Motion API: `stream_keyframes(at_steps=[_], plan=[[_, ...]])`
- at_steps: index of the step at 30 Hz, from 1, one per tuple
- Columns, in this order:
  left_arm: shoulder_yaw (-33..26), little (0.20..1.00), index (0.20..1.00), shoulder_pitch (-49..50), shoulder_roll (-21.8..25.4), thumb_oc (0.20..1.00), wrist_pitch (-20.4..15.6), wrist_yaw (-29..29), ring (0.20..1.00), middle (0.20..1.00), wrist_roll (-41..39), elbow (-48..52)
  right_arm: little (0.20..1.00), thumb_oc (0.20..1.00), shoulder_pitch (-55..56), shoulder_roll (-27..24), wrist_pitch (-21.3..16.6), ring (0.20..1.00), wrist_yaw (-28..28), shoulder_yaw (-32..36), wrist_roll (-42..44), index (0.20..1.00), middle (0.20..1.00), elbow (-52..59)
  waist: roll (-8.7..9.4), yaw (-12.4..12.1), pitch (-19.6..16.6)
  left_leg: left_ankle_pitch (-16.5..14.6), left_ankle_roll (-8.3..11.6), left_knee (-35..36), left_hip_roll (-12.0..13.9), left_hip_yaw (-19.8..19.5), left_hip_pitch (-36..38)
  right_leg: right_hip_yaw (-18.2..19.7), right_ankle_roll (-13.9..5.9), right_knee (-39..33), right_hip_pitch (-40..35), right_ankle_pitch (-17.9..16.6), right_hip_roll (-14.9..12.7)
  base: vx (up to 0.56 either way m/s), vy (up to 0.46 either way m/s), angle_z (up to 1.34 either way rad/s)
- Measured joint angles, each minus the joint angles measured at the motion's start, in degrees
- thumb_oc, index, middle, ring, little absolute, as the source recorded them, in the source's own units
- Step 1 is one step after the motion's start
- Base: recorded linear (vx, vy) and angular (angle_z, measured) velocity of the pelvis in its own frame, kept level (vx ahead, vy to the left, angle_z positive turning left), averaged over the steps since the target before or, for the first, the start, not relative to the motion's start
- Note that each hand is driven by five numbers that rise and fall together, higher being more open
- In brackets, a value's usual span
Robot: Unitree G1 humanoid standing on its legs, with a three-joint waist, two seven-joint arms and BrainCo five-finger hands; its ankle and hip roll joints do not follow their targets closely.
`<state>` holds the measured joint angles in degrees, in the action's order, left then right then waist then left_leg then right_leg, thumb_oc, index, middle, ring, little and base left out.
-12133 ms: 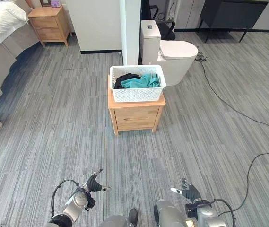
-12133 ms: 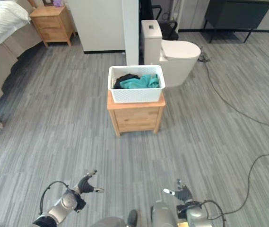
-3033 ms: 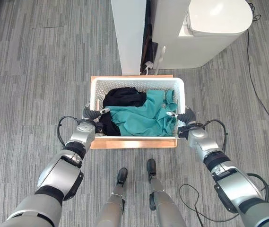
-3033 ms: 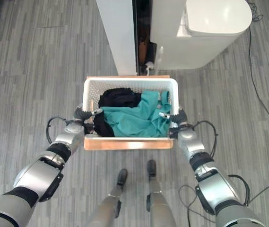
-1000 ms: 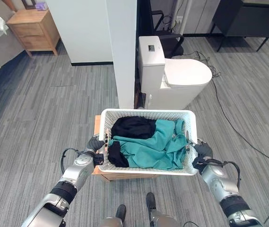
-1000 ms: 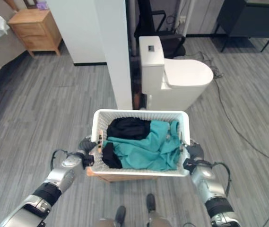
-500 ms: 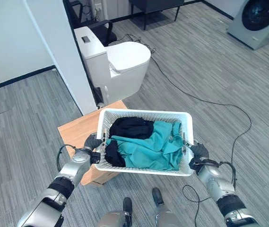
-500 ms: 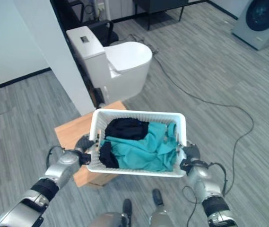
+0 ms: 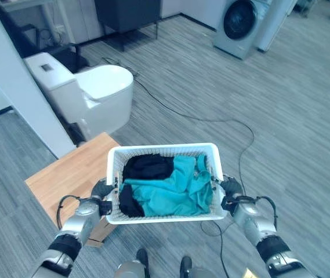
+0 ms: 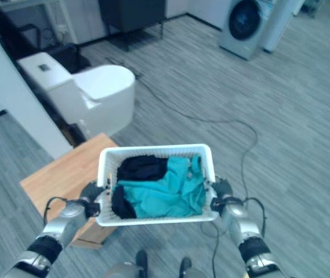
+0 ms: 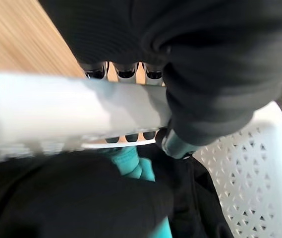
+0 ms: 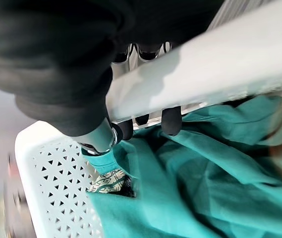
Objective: Grab the laundry basket,head to the washer,open it,put in the laundry and shut it.
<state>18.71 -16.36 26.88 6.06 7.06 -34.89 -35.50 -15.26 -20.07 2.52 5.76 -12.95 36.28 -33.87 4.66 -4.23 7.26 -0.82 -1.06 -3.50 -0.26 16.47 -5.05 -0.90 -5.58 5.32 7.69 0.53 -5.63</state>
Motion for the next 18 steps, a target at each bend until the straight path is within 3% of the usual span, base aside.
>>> stream_keyframes(at_steps=[2,4,6,7,9,10,11,12,14,16,18], plan=[[0.0,0.200,0.200,0.0,-0.5,0.200,0.0,0.0,0.200,0.200,0.0,-0.7,0.200,0.200,0.1,-0.3,0.0,0.200,-0.1,0.0,-0.1,0.200,0.200,0.1,-0.81,2.5,-0.3,0.3,-0.41,0.1,1.0,0.4,0.4,0.9,0.99,-2.5,-0.8,-1.7,1.5,0.01,-0.183,-0.38],[0.0,0.200,0.200,-0.1,-0.8,0.200,0.0,0.0,0.200,0.200,0.0,-0.9,0.200,0.200,0.3,-0.6,0.0,0.200,-0.2,0.0,-0.1,0.200,0.200,0.1,-1.05,2.8,-0.2,0.4,-0.50,0.2,1.3,-0.3,1.0,1.9,1.14,-3.5,-1.4,-2.4,1.9,0.03,-0.202,-0.45],[0.0,0.200,0.200,-0.3,-2.9,0.200,0.0,-0.6,0.200,0.200,0.1,-2.1,0.200,0.200,0.4,-3.0,0.0,0.200,-1.2,-0.1,-1.1,0.200,0.200,0.0,-2.09,4.9,-0.4,0.4,-0.37,-0.5,2.8,-4.5,2.0,5.2,2.37,-7.0,-3.6,-4.5,4.3,0.06,-0.237,-0.80],[-0.1,0.200,0.200,-0.4,-3.3,0.200,-0.2,-1.0,0.200,0.200,0.1,-3.1,0.200,0.200,-0.3,-3.6,0.0,0.200,-1.8,-0.8,-1.2,0.200,0.200,-0.6,-2.37,5.4,-0.3,-0.1,0.78,-2.4,3.3,-5.1,1.8,5.7,3.03,-6.4,-3.5,-4.0,5.0,0.04,-0.245,-0.67],[-0.4,0.200,0.200,-0.2,-4.5,0.200,-0.2,-1.1,0.200,0.200,0.0,-5.3,0.200,0.200,-1.2,-4.0,0.1,0.200,-2.0,-2.0,-1.7,0.200,0.200,-1.5,-2.30,4.9,-0.2,-0.7,1.61,-6.9,4.1,-7.7,1.4,7.6,4.18,-5.5,-4.2,-3.9,5.8,0.01,-0.119,-0.54],[-0.5,0.200,0.200,0.1,-4.8,0.200,-1.2,-0.9,0.200,0.200,0.0,-4.8,0.200,0.200,-1.9,-4.1,0.0,0.200,-2.1,-2.0,-1.7,0.200,0.200,-2.2,-1.70,4.5,0.3,-1.5,1.87,-12.6,2.7,-16.3,-1.5,10.3,5.75,-4.1,-3.1,-3.1,6.4,0.04,-0.008,-0.79],[-0.1,0.200,0.200,0.9,-4.9,0.200,-2.5,-0.9,0.200,0.200,-0.1,-4.8,0.200,0.200,-2.9,-4.3,0.1,0.200,-2.1,-2.1,-1.8,0.200,0.200,-2.9,-1.49,2.7,0.6,-2.6,2.47,-15.3,0.1,-25.7,-2.9,13.2,5.96,-2.4,-2.3,-3.1,6.4,0.14,0.027,-1.11],[0.0,0.200,0.200,1.2,-5.2,0.200,-2.2,-1.1,0.200,0.200,-0.2,-4.9,0.200,0.200,-4.0,-4.9,0.0,0.200,-2.2,-2.5,-2.3,0.200,0.200,-2.9,-1.95,1.8,0.7,-4.2,3.35,-13.2,-0.8,-28.2,-4.3,15.1,6.61,-3.5,-2.0,-4.3,6.4,0.13,0.041,-0.94],[-0.2,0.200,0.200,0.6,-5.4,0.200,-2.5,-1.2,0.200,0.200,-0.2,-4.7,0.200,0.200,-4.7,-5.4,0.0,0.200,-2.3,-2.5,-2.5,0.200,0.200,-3.2,-1.98,1.0,1.3,-3.9,3.34,-7.9,-2.0,-28.7,-6.4,16.9,6.31,-3.8,-0.9,-4.8,6.5,0.16,0.082,-0.65],[-0.4,0.200,0.200,0.4,-5.4,0.200,-2.4,-1.0,0.200,0.200,-0.1,-4.7,0.200,0.200,-5.6,-5.1,0.0,0.200,-2.3,-2.5,-3.0,0.200,0.200,-3.7,-3.25,0.5,2.3,-2.4,2.94,-4.5,-3.4,-30.3,-9.1,19.6,6.43,-4.4,-0.9,-5.0,8.2,0.17,0.118,-0.87],[-0.5,0.200,0.200,0.5,-5.6,0.200,-2.4,-1.0,0.200,0.200,-0.1,-5.2,0.200,0.200,-5.8,-5.0,0.0,0.200,-2.3,-2.7,-3.6,0.200,0.200,-3.6,-5.85,-1.1,2.5,-1.2,1.92,-2.3,-1.3,-27.7,-8.4,20.5,6.39,-4.8,-1.3,-5.1,10.5,0.14,0.200,-1.22]])
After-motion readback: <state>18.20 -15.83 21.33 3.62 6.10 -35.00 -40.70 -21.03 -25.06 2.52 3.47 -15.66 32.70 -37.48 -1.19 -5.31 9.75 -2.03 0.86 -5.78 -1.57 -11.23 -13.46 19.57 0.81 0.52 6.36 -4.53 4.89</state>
